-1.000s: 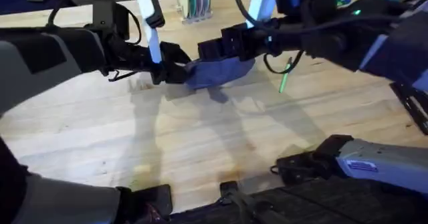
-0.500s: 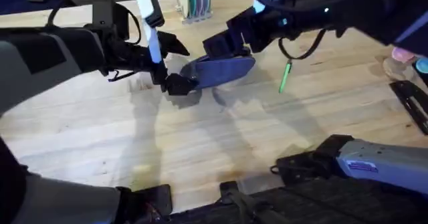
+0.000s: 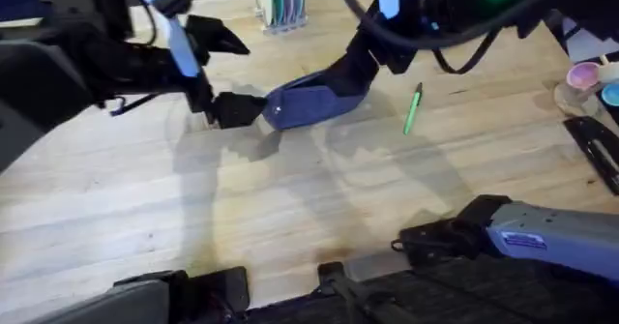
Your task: Unzip the bag, pick up the pens from the table one at a time and place them inside, then zip the bag closed.
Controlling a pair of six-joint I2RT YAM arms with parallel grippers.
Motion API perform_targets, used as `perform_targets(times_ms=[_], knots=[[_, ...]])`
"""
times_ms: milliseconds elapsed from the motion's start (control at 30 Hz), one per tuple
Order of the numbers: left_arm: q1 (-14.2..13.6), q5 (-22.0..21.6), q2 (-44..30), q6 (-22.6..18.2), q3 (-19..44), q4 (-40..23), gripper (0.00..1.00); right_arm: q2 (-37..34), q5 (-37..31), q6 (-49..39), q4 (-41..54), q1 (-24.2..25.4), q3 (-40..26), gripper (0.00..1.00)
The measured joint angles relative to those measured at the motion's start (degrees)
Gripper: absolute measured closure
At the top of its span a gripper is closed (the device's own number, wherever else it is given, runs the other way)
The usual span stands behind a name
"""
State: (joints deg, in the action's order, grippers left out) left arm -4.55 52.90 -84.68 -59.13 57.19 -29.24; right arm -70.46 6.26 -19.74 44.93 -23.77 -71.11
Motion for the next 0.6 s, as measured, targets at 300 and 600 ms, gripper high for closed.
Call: perform_targets(times_ms=[300, 600], knots=[[3.65, -0.02, 2.99, -0.01, 0.00, -2.88, 0.008, 0.00, -3.97, -32.26, 0.06, 0.07, 0.00, 0.003], [3.74, -0.01, 2.99, -0.02, 0.00, -2.92, 0.008, -0.07, -0.36, -46.63, 0.07, 0.07, 0.00, 0.117]])
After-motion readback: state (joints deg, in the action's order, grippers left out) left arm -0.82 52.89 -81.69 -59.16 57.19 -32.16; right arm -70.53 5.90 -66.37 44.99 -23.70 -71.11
